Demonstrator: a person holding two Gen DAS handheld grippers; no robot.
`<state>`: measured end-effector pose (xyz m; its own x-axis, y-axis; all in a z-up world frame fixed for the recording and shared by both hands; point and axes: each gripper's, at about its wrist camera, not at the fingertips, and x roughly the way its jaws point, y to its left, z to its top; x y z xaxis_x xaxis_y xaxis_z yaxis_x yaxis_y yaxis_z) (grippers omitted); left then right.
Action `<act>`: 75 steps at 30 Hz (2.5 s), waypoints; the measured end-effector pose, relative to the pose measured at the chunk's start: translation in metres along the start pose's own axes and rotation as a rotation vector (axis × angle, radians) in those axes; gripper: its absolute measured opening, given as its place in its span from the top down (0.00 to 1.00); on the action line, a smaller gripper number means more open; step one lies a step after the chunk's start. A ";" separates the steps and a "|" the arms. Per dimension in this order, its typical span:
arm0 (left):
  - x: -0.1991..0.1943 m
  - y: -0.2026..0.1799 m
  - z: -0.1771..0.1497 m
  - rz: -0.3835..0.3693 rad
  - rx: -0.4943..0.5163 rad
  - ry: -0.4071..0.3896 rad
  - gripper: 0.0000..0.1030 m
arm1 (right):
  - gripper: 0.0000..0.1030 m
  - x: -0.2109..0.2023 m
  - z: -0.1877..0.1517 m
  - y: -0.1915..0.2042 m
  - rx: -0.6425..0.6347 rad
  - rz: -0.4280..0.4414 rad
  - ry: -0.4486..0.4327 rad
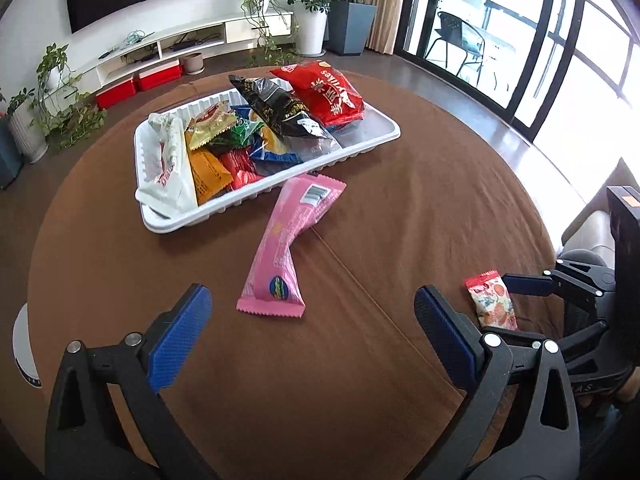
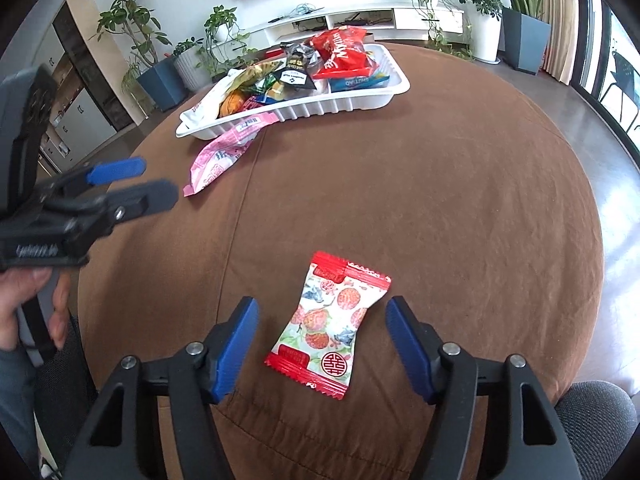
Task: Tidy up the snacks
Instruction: 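Grasp the pink bar packet with the left tool while the right tool grasps the red-white candy packet, then lift both held packets and carry them over the white tray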
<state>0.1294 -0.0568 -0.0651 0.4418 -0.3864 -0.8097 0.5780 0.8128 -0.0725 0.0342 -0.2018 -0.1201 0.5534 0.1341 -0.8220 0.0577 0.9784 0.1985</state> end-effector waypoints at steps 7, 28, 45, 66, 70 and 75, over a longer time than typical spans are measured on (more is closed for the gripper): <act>0.045 0.008 0.026 0.000 0.059 0.115 0.22 | 0.32 0.001 0.001 0.000 -0.001 0.008 0.003; 0.096 0.019 0.049 0.001 0.027 0.195 0.78 | 0.32 0.002 0.000 0.002 -0.011 0.008 0.000; 0.058 0.024 -0.006 -0.055 -0.066 0.143 0.79 | 0.34 0.004 0.000 0.005 -0.014 -0.001 0.006; 0.015 0.003 -0.073 -0.086 -0.177 0.075 0.79 | 0.58 0.004 -0.001 0.016 -0.128 -0.072 0.069; 0.015 0.000 -0.073 -0.084 -0.173 0.073 0.79 | 0.63 0.004 -0.001 0.015 -0.139 -0.078 0.075; 0.013 -0.004 -0.073 -0.086 -0.171 0.068 0.79 | 0.67 0.004 0.000 0.015 -0.141 -0.063 0.080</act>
<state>0.0827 -0.0329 -0.1175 0.3449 -0.4323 -0.8331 0.4840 0.8424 -0.2368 0.0370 -0.1868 -0.1201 0.4838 0.0780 -0.8717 -0.0301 0.9969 0.0725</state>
